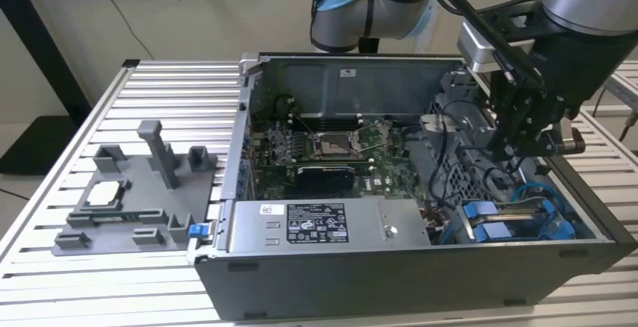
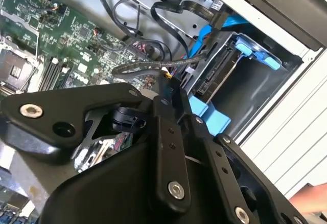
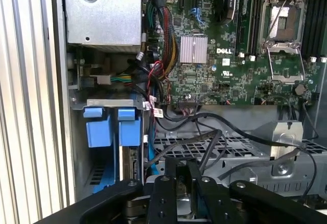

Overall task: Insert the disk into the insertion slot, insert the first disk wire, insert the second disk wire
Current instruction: 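Insert the first disk wire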

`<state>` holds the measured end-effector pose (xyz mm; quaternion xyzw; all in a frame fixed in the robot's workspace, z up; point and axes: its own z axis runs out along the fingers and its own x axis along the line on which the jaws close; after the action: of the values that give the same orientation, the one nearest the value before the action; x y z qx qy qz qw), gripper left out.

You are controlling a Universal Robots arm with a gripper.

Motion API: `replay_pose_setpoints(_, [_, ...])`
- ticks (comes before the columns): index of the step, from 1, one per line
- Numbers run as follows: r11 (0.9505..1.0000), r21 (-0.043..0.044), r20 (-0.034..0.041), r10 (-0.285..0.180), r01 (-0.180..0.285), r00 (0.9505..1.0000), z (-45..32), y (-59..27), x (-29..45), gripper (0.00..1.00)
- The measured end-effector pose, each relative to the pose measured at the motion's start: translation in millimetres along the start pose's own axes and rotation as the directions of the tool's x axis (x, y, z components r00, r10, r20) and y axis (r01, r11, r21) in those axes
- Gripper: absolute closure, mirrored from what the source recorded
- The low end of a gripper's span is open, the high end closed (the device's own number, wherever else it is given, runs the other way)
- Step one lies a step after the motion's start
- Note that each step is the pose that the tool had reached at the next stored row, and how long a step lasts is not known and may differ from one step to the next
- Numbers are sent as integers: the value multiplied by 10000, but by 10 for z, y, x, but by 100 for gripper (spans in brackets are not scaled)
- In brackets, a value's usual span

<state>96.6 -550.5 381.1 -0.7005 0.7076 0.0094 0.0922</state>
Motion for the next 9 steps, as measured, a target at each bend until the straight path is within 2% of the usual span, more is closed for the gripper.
replay_pose_setpoints(6, [10000, -1, -3, 0, 0, 10000, 19, -10, 9, 100])
replay_pose_setpoints(9, [10000, 0, -91, -9, 9, 10000, 31, -11, 30, 100])
